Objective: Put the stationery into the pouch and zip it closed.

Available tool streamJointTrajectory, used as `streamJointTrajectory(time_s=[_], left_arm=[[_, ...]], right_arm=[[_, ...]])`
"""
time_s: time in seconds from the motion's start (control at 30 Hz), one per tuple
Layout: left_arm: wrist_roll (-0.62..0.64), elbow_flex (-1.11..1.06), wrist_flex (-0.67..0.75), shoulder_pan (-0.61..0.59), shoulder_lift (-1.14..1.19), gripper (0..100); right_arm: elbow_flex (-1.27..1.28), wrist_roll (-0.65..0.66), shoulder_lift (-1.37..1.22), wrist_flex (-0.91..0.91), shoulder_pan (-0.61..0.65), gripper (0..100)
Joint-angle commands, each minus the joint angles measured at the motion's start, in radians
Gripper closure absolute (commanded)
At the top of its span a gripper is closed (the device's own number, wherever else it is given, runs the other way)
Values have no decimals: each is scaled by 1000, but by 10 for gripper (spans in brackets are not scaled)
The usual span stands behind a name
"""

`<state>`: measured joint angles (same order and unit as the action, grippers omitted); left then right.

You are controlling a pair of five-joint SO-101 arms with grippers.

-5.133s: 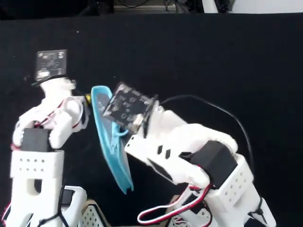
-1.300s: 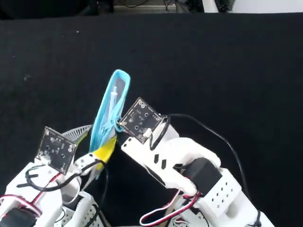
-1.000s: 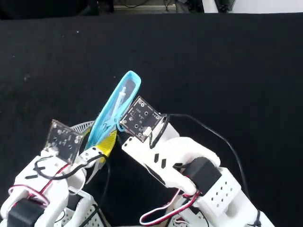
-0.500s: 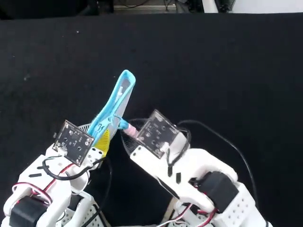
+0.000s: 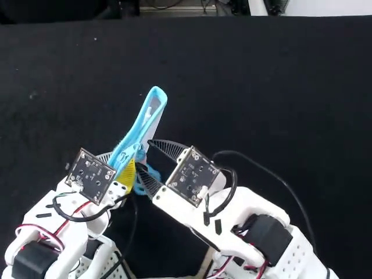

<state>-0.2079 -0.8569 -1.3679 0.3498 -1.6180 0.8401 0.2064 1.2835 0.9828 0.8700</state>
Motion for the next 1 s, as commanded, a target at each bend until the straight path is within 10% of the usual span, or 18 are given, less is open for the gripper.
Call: streamJointTrajectory(time_s=[0.0, 0.97], left_arm=[[-9, 4, 6, 5, 11, 970], [-9, 4, 6, 5, 11, 970]], right_arm=[[7, 3, 48, -28, 9, 843], [163, -6, 219, -226, -138, 988]])
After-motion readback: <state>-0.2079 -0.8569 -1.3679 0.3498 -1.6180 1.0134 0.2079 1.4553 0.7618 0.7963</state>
